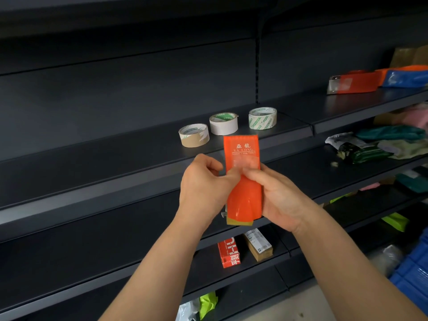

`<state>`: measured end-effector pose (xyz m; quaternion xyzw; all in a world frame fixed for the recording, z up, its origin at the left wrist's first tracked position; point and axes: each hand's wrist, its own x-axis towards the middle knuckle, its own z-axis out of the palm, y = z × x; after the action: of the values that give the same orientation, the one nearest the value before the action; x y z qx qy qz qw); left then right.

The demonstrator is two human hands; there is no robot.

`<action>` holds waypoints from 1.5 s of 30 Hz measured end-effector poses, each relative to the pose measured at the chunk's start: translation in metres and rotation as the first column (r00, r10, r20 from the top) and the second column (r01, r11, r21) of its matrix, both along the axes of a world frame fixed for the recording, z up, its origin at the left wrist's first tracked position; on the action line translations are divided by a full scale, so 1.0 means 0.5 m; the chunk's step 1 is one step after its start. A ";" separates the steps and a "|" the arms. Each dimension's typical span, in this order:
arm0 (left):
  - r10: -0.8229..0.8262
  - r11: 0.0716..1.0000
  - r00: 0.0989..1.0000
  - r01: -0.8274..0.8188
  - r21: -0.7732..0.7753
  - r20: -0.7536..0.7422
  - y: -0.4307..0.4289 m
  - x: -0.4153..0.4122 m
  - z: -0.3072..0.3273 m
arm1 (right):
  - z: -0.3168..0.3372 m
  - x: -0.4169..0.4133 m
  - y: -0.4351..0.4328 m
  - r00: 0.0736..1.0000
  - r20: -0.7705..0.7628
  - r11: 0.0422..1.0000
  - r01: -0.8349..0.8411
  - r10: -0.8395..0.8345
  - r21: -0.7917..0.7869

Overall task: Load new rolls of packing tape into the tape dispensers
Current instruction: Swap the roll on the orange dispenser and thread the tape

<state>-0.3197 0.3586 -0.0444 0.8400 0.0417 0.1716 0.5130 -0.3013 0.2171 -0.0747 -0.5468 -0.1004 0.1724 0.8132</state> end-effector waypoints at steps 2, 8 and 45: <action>0.007 1.000 1.000 -0.007 0.008 -0.012 -0.013 0.008 0.000 | 0.000 0.002 -0.006 1.000 -0.003 0.999 0.031 -0.031 -0.012; -0.082 0.996 0.996 0.081 -0.027 -0.041 -0.064 0.030 -0.010 | -0.008 0.004 -0.067 0.997 -0.054 0.998 0.060 -0.059 0.022; -0.237 0.935 0.966 0.256 -0.245 0.102 -0.577 0.675 0.075 | 0.099 0.650 -0.616 0.729 0.658 -0.127 0.682 0.188 -0.720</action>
<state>0.0176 0.0698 -0.0071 0.7585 -0.0605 0.1288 0.6360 0.0237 -0.0907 -0.0250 -0.9805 -0.0656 -0.1623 0.0898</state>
